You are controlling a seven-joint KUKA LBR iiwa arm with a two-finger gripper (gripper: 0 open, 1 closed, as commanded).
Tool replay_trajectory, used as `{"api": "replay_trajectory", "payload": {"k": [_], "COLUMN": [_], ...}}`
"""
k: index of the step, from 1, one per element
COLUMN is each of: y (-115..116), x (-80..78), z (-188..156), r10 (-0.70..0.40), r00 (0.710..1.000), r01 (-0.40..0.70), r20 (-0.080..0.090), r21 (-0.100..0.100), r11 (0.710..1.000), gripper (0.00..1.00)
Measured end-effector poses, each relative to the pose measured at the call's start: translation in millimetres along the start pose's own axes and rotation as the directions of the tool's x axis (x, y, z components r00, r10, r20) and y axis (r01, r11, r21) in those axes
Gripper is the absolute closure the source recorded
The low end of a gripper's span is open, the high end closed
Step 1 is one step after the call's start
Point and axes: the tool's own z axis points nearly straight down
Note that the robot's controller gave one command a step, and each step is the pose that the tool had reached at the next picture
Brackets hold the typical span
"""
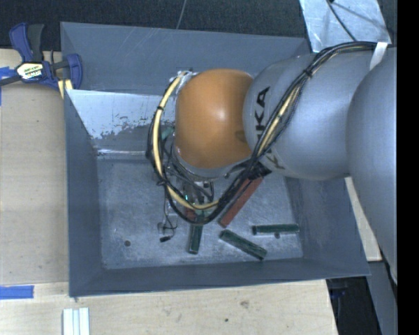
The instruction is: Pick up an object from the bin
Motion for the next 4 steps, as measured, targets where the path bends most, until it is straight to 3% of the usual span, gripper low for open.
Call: {"api": "replay_trajectory", "payload": {"k": [1,2,3,4], "y": [-0.7,-49.3,-92.4,-92.1], "x": [-2.1,-25.0,-28.0,-57.8], "z": [-4.1,25.5,41.7,77.5], "r10": [0.003,-0.047,-0.099,-0.130], "r00": [1.000,0.999,0.995,0.991], "r01": [-0.003,0.047,0.099,0.130], "r20": [0.008,0.010,0.004,0.014], "r21": [-0.002,-0.002,0.003,0.001], "r11": [1.000,0.999,0.995,0.992], "gripper": [0.00,0.00,0.00,0.00]}}
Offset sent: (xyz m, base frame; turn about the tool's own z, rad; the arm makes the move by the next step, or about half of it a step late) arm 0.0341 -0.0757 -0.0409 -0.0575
